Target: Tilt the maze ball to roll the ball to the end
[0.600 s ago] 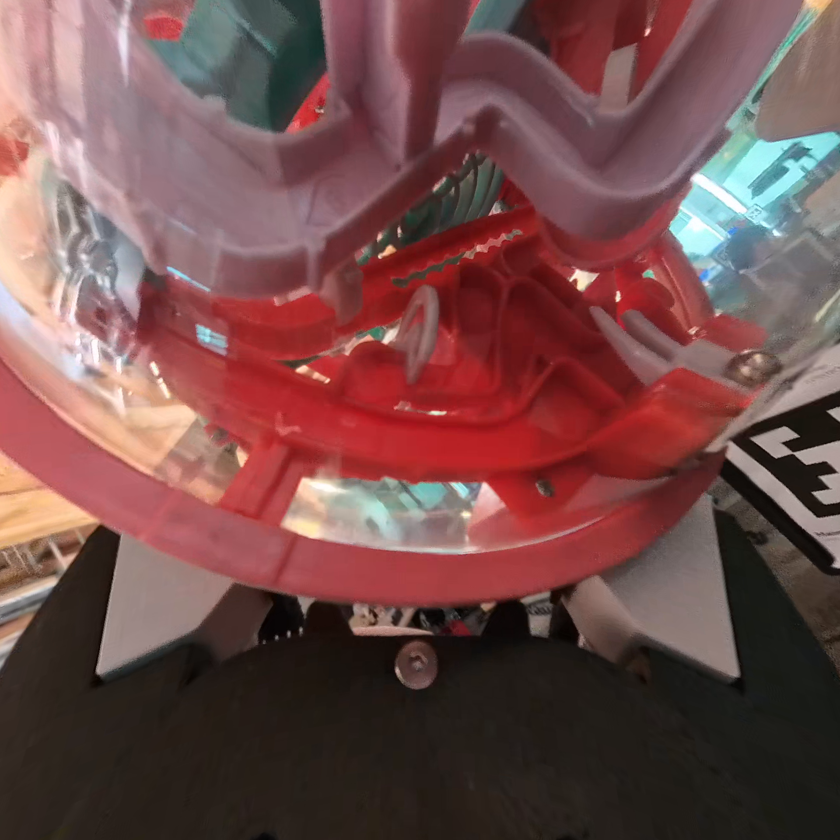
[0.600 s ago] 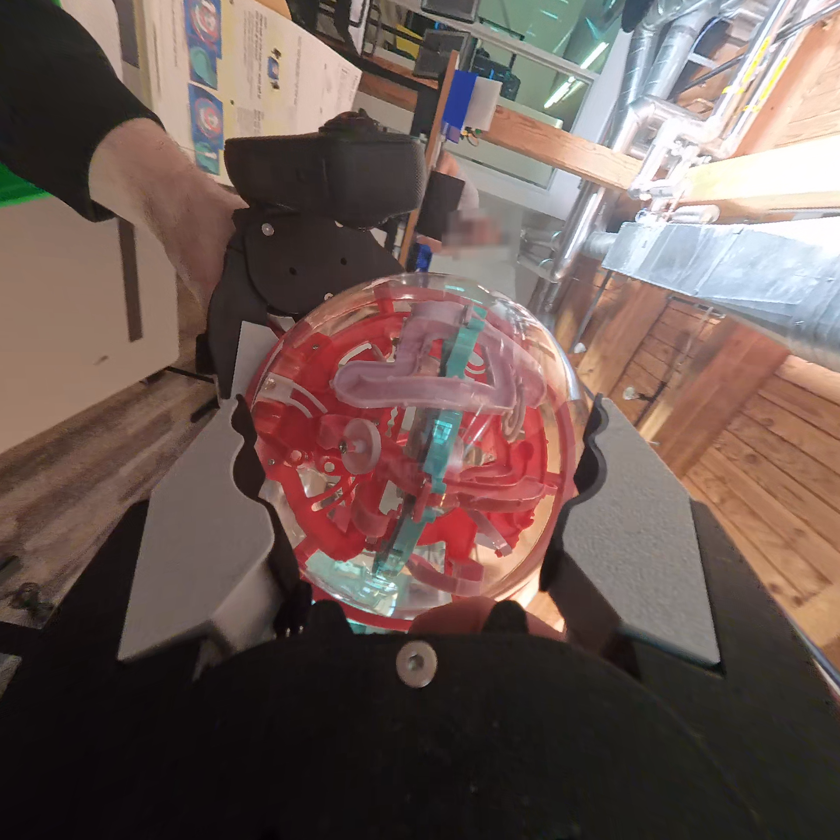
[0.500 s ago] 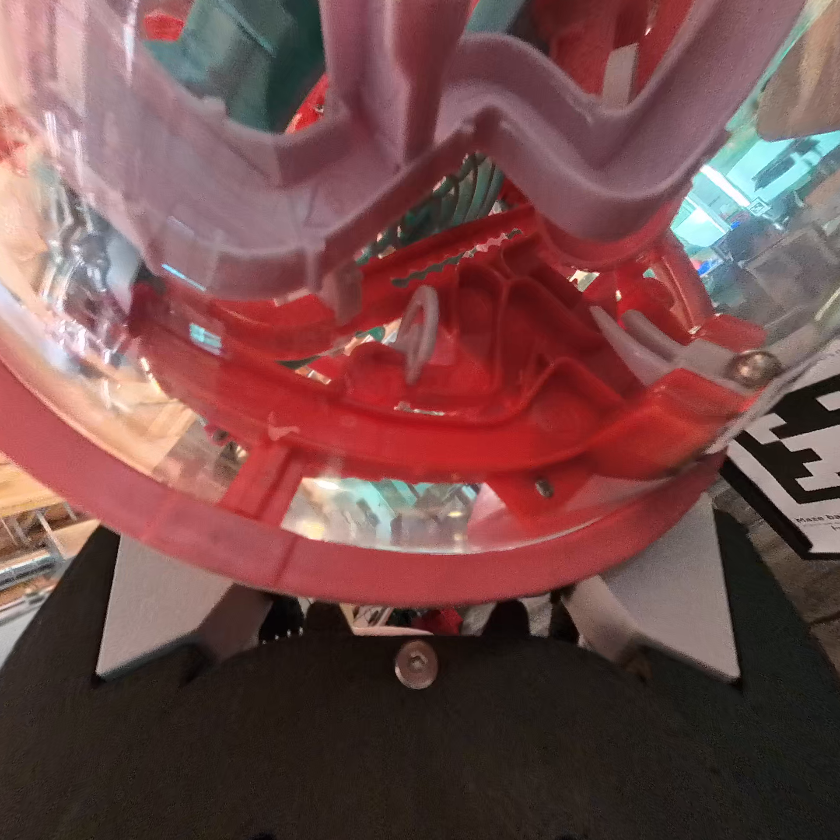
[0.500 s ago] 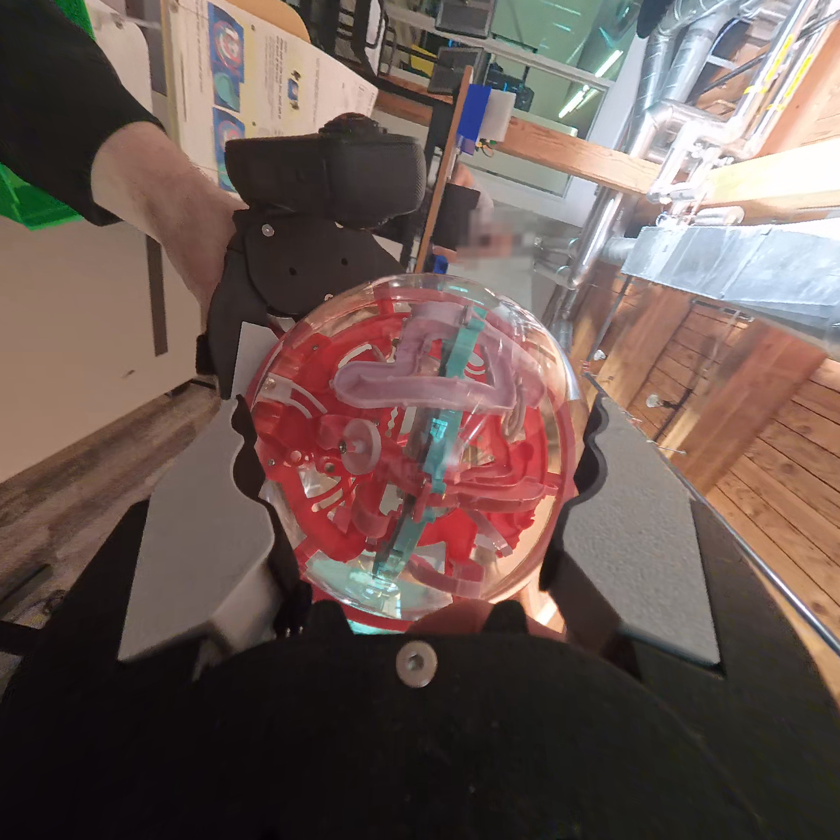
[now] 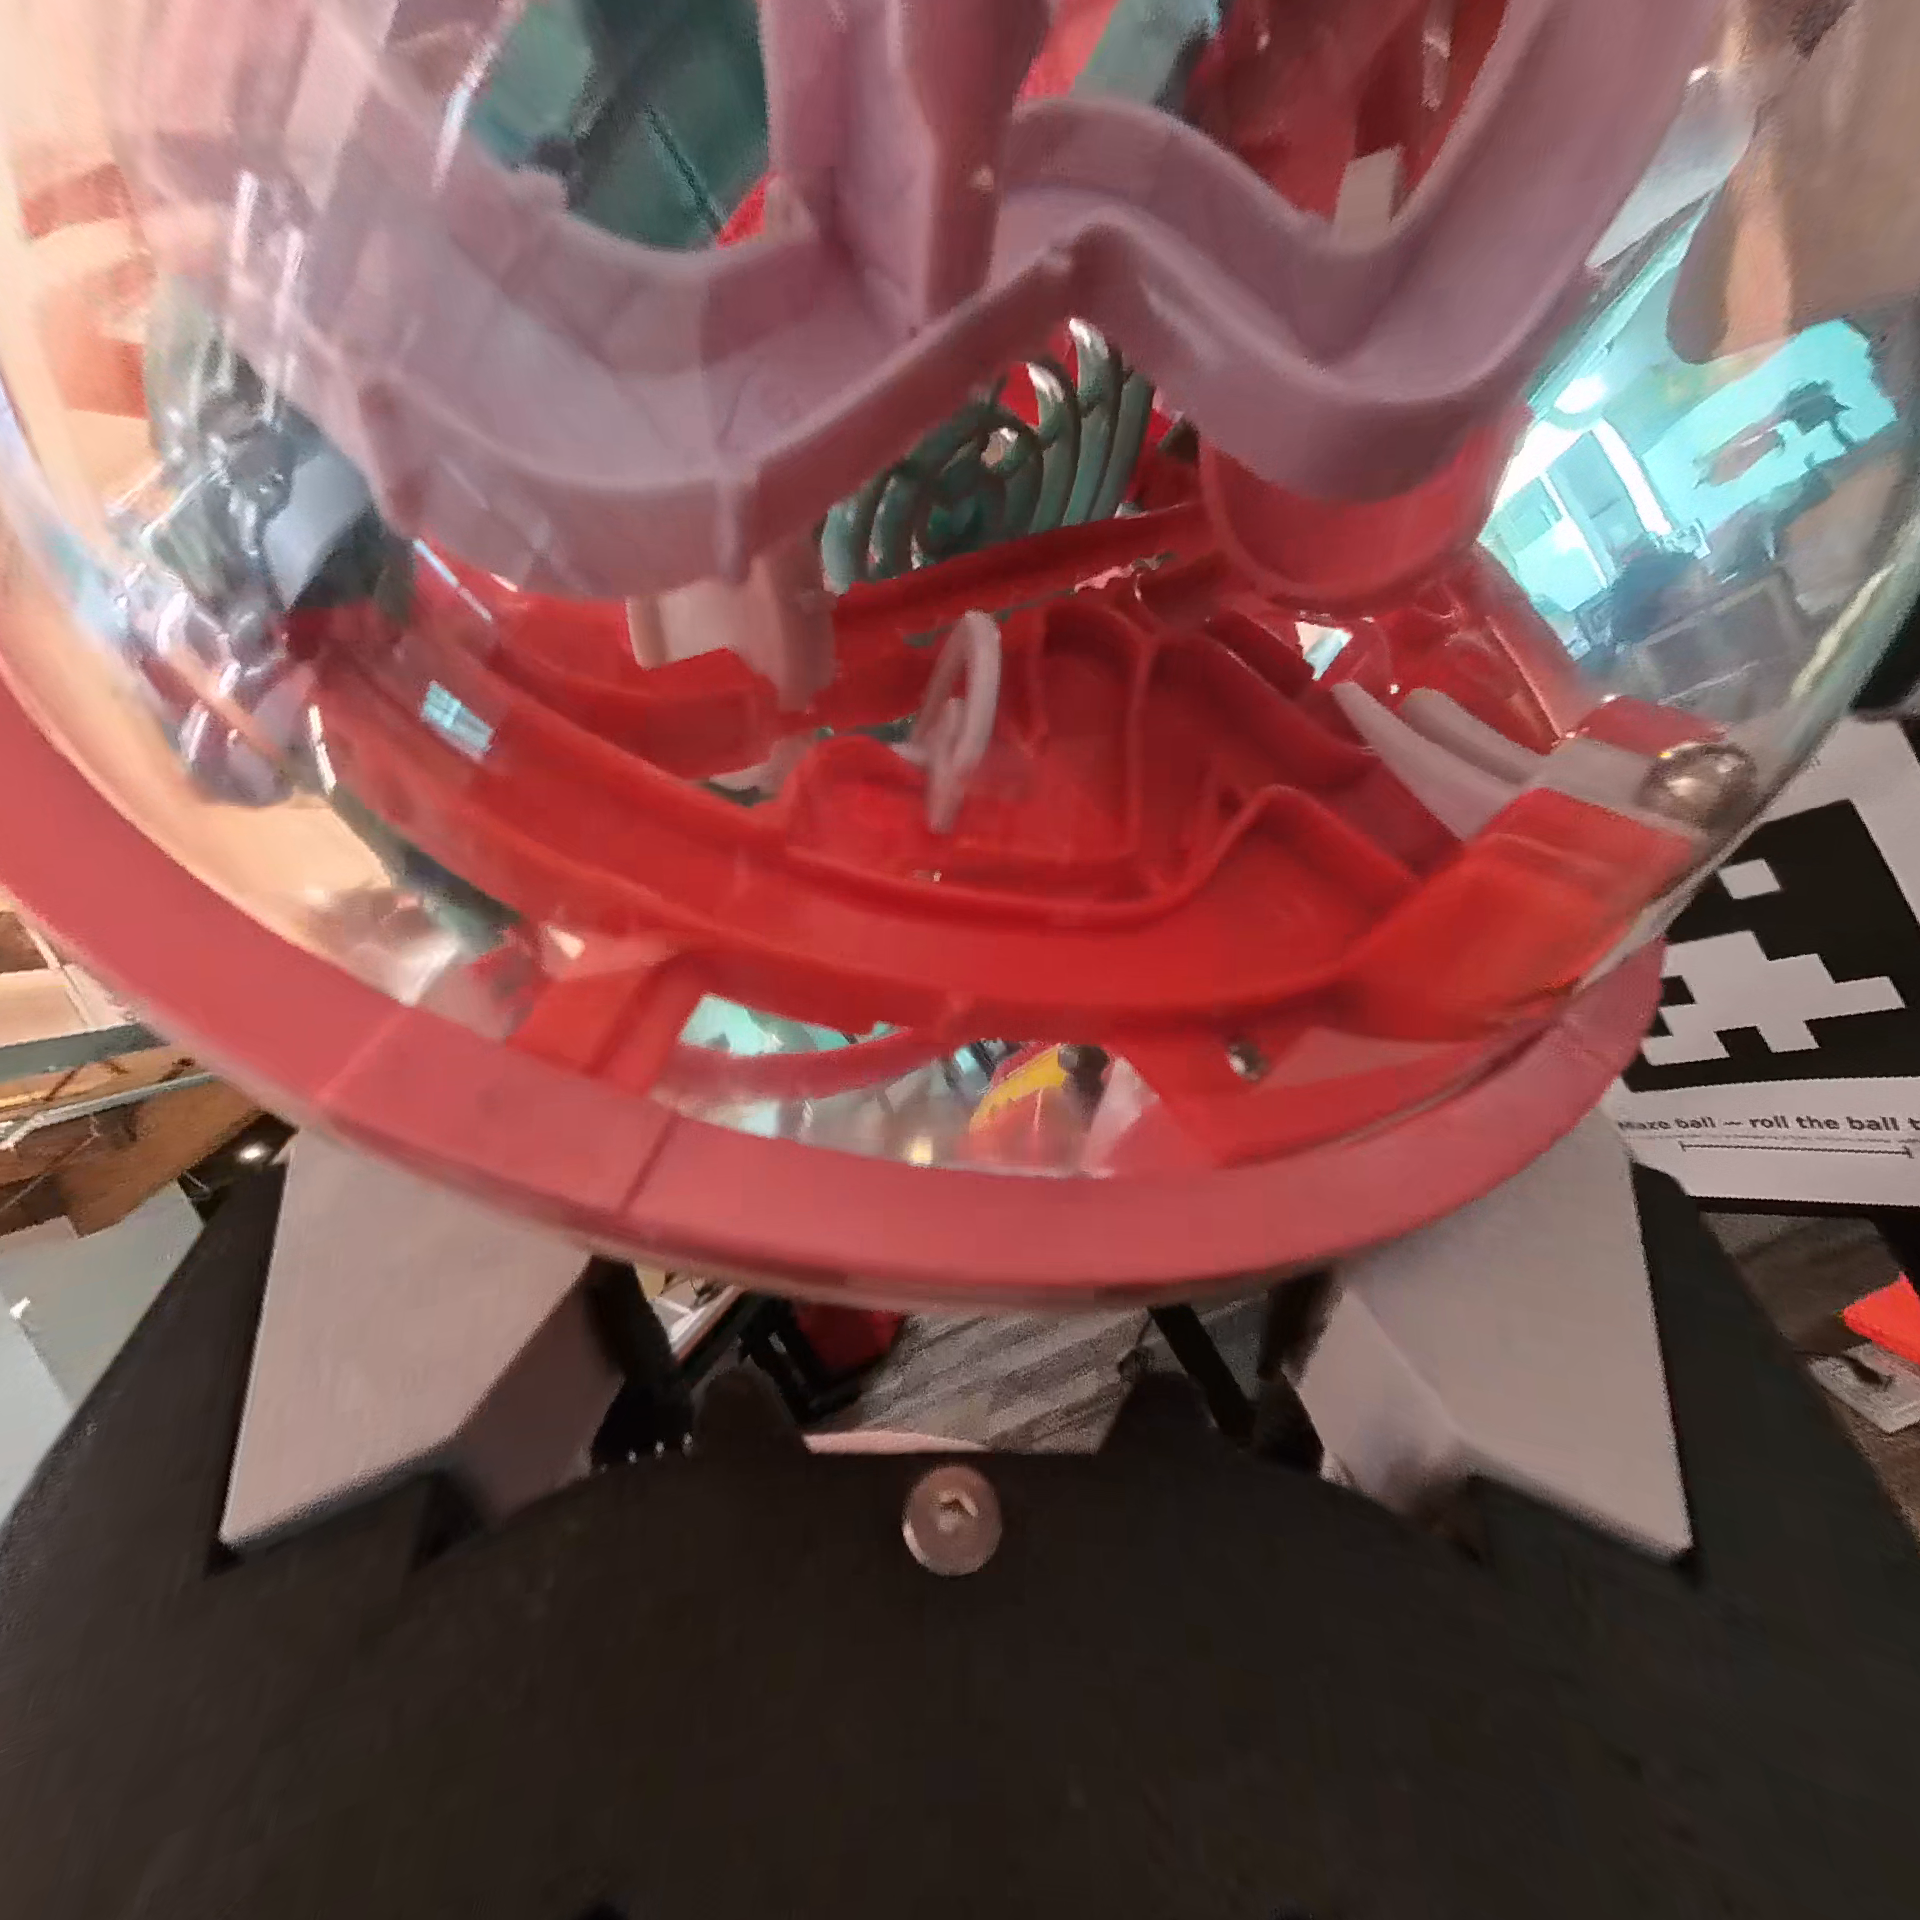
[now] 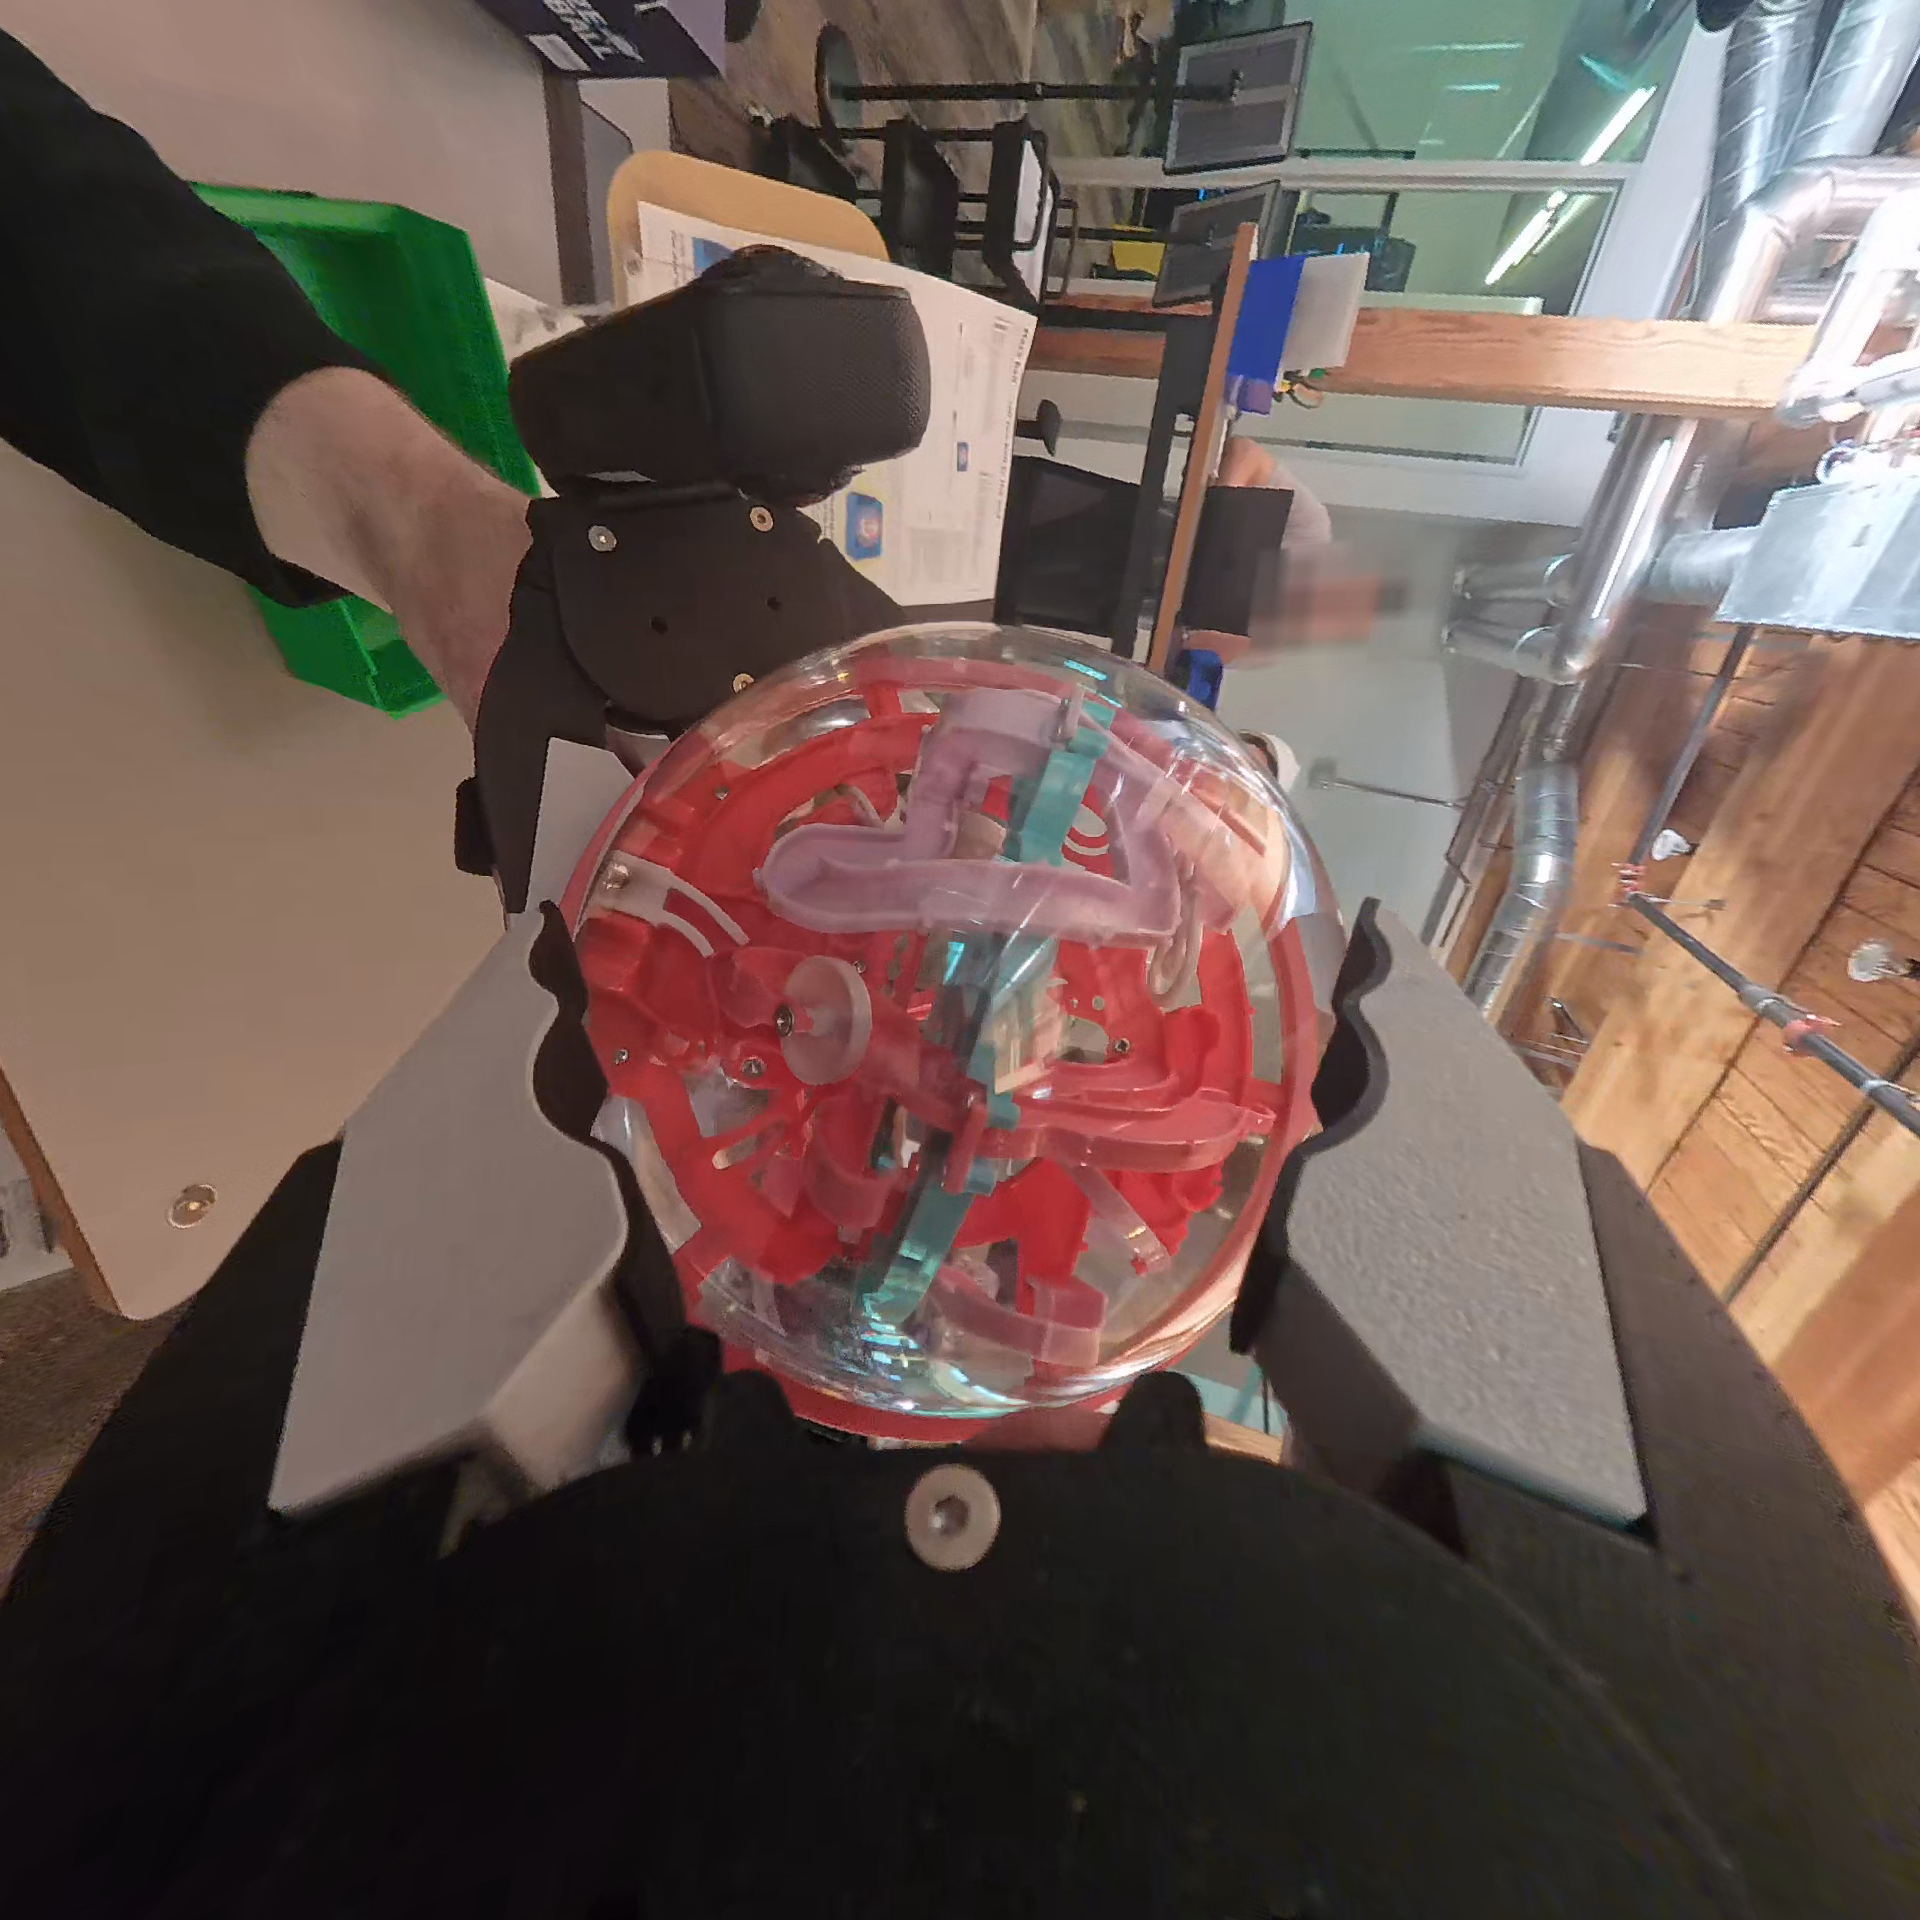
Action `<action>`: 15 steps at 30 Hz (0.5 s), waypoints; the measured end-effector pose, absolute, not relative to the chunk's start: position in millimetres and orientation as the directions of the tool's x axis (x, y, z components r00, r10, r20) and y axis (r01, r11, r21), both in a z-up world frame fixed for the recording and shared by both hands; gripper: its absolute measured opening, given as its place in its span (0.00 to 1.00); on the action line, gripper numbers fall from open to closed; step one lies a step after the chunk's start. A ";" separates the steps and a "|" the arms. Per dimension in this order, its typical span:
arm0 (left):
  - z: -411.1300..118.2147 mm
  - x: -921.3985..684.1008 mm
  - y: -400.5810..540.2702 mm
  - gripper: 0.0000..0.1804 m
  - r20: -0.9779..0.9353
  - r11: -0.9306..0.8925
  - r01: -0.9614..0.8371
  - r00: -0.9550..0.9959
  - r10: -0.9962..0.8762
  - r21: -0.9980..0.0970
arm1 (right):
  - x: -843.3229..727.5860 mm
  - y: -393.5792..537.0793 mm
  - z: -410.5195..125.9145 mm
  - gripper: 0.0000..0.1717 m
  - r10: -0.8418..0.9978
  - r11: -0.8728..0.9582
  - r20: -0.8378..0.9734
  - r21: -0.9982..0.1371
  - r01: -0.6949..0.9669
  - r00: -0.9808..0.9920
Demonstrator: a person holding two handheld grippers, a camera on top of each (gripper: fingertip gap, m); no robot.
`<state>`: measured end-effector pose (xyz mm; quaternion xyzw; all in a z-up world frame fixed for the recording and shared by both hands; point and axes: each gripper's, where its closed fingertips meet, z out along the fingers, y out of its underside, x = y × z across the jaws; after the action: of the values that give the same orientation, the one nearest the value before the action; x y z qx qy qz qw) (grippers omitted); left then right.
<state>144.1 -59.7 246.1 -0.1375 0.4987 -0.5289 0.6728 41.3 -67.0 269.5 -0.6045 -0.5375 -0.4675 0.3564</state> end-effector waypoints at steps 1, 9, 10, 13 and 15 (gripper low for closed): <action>243.3 144.2 -57.0 0.84 -0.519 0.399 0.571 -0.056 -0.853 -0.718 | 42.5 -64.6 267.6 0.81 0.323 -0.167 0.946 0.063 0.984 -0.006; 216.9 144.8 -42.5 0.84 -0.478 0.368 0.542 -0.071 -0.876 -0.756 | 49.1 -50.7 247.6 0.81 0.359 -0.142 0.930 -0.024 0.990 0.074; 213.5 144.9 -41.2 0.84 -0.473 0.364 0.541 -0.073 -0.878 -0.759 | 49.3 -49.1 244.6 0.82 0.363 -0.138 0.929 -0.029 0.990 0.078; 204.5 143.6 -37.7 0.84 -0.459 0.352 0.542 -0.072 -0.885 -0.763 | 49.2 -45.5 236.2 0.82 0.375 -0.123 0.923 -0.046 0.991 0.089; 200.2 142.5 -35.2 0.84 -0.455 0.355 0.544 -0.057 -0.889 -0.761 | 49.7 -44.3 231.5 0.82 0.378 -0.111 0.922 -0.046 0.993 0.085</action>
<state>142.5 -35.2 200.2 -0.1771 0.4870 -0.5398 0.6634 49.7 -44.3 231.5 -0.6287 -0.5452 -0.4002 0.3839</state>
